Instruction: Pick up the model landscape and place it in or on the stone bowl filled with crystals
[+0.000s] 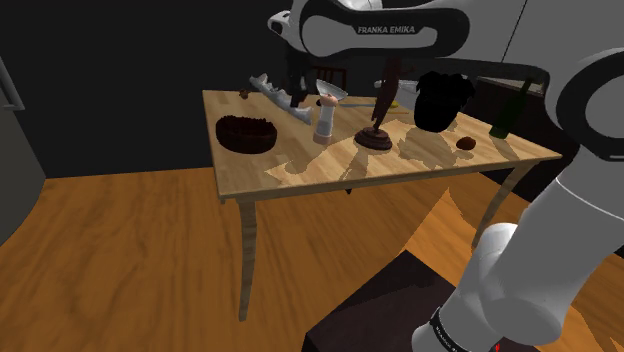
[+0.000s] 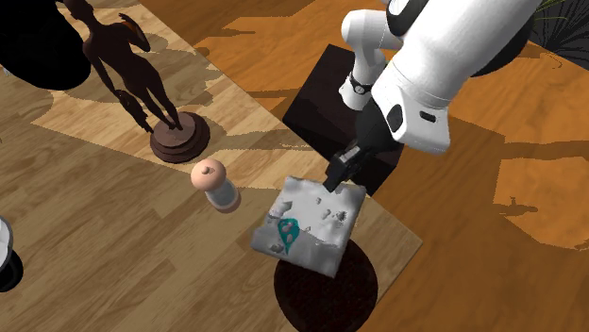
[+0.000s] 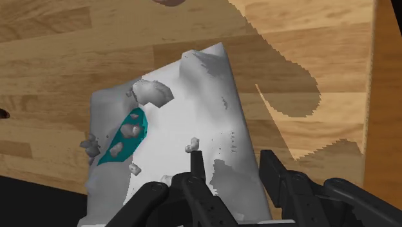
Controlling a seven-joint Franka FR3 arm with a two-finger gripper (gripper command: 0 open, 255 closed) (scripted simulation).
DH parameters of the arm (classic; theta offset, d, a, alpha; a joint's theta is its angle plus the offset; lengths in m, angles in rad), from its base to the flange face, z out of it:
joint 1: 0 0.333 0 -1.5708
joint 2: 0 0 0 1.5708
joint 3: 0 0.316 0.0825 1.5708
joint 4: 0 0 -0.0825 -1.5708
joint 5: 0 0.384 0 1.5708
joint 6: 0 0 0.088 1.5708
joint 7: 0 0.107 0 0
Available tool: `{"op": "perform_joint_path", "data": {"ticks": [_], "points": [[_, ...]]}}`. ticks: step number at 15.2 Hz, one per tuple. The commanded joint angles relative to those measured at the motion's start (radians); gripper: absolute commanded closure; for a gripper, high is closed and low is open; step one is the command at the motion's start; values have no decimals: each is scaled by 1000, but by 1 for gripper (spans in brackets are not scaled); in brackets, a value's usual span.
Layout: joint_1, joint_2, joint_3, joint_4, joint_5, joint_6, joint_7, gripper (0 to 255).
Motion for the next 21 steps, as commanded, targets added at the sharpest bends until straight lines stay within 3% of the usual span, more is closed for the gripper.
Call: {"op": "perform_joint_path", "data": {"ticks": [1,7,9,10,21], "points": [[11,77,13,95,2,-24,18,255],[53,311,46,411,-3,-128,64,255],[69,405,53,550,-5,-178,71,255],[82,490,57,680,-5,-227,72,255],[79,432,53,447,-22,-59,130,255]]}}
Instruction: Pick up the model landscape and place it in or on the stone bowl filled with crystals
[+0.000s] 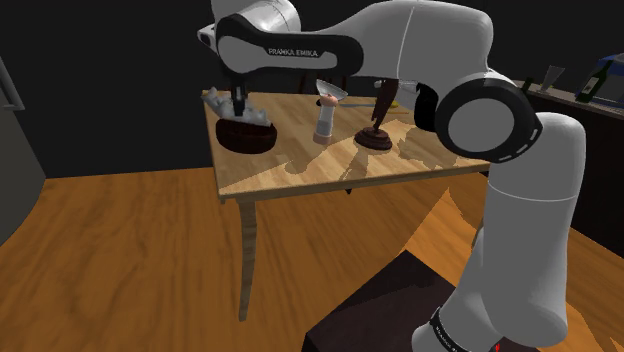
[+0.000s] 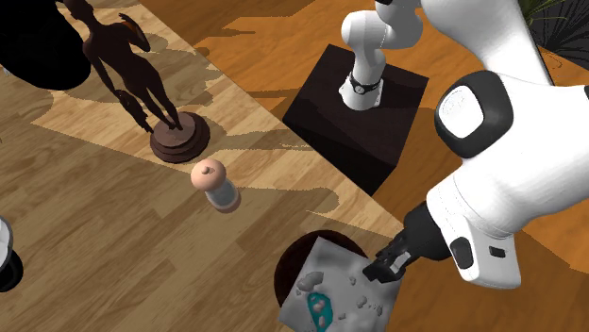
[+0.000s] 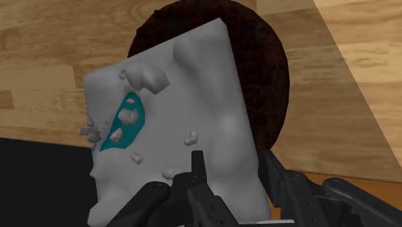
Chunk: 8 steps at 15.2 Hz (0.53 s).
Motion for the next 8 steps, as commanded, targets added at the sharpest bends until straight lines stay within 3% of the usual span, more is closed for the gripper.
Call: {"op": "perform_joint_path", "data": {"ticks": [1,8], "points": [[-2,-7,-1,-35,-3,28,9,255],[-3,-14,-3,-103,-12,85,30,255]]}}
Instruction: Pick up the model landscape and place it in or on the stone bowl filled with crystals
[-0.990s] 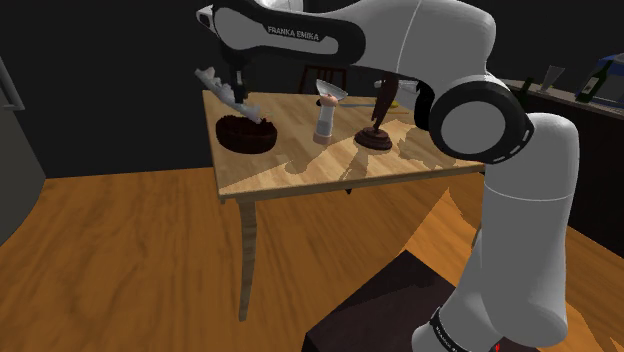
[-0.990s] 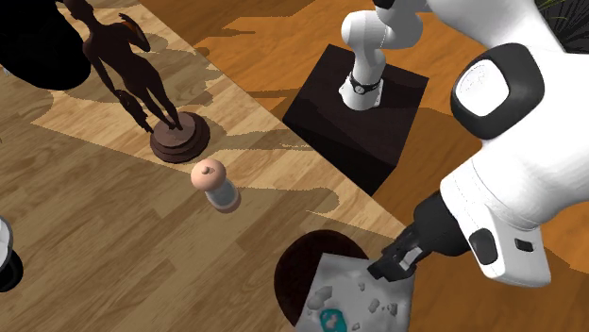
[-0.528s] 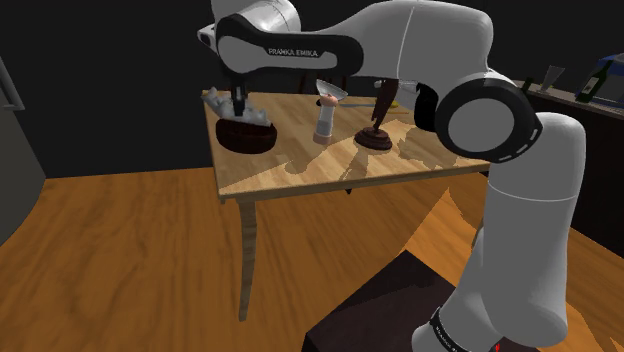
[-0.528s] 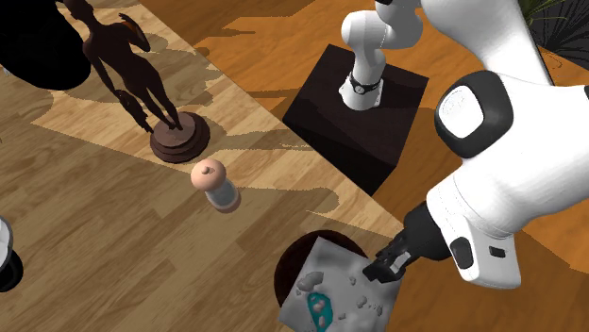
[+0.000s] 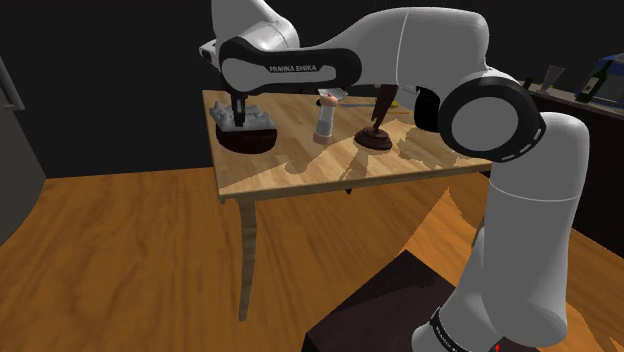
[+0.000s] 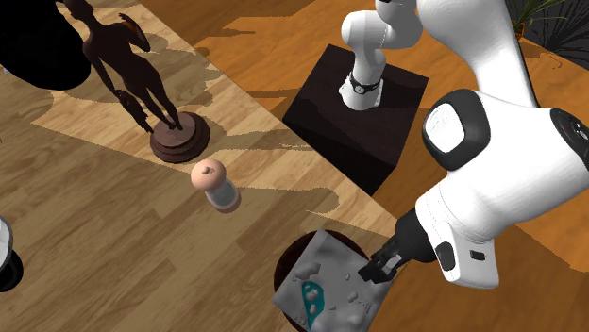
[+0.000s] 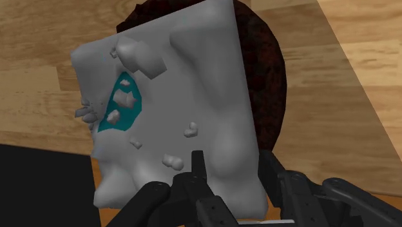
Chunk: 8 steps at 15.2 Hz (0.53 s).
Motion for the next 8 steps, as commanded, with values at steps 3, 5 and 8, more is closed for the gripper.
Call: {"op": "perform_joint_path", "data": {"ticks": [3,5,8], "points": [[0,-1,0,-3,0,3,1,255],[0,-1,0,-3,0,3,1,255],[0,-1,0,-4,0,3,1,0]]}}
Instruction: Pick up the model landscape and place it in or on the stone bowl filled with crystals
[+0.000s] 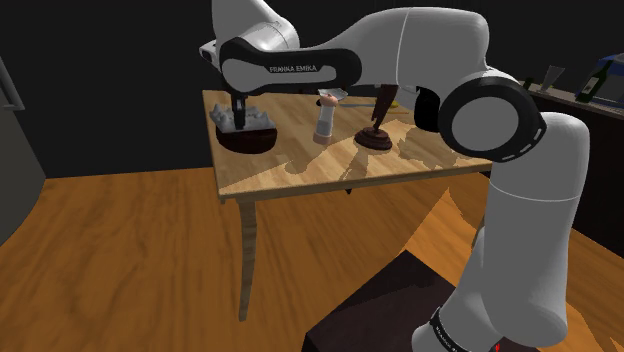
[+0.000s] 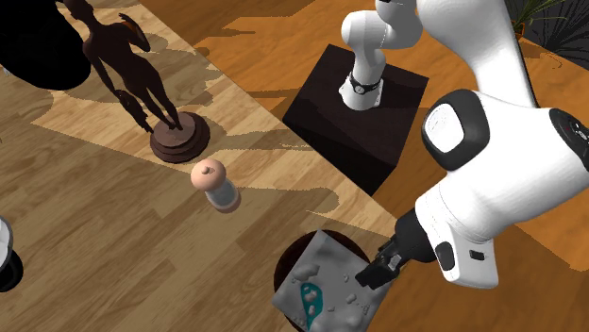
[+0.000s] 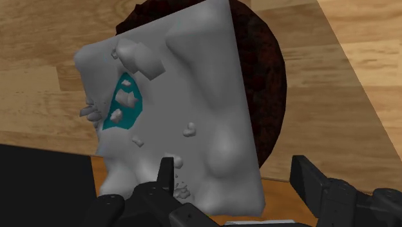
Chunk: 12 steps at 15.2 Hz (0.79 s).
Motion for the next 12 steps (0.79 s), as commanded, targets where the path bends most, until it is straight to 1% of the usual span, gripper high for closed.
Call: {"op": "perform_joint_path", "data": {"ticks": [1,3,7,12], "points": [[0,0,0,0,0,0,0,0],[0,0,0,0,0,0,0,0],[24,-38,10,58,1,-102,-5,0],[24,-38,10,58,1,-102,-5,0]]}}
